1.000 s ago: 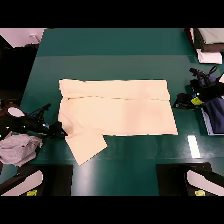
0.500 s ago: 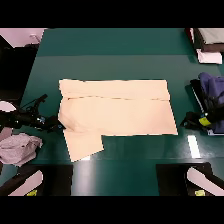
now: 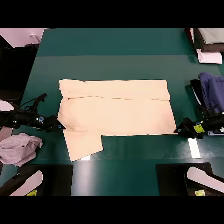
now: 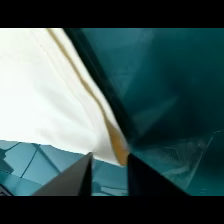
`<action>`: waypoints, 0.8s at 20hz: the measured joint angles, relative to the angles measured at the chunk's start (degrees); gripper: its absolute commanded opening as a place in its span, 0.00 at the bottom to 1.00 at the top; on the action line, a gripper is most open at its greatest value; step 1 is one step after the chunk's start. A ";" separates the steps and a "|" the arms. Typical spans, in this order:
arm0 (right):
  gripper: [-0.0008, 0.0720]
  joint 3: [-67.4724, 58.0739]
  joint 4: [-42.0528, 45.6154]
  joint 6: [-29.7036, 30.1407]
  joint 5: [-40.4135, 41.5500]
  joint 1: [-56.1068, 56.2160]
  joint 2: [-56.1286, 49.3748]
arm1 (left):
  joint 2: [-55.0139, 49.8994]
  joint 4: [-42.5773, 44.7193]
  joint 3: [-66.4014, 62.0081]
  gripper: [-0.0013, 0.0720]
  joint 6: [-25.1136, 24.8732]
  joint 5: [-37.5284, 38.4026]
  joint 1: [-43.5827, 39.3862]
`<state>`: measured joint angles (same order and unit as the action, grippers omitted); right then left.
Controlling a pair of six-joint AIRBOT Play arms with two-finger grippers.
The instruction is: Fold the shirts.
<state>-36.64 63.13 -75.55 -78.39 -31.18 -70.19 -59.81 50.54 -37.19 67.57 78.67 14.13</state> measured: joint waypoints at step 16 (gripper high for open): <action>0.03 -8.63 13.79 -0.68 -14.75 1.20 22.71 | 16.33 3.98 -1.49 0.05 10.27 15.17 0.00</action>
<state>-45.28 76.93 -76.23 -93.14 -29.98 -47.48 -43.48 54.52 -38.68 77.84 93.84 14.13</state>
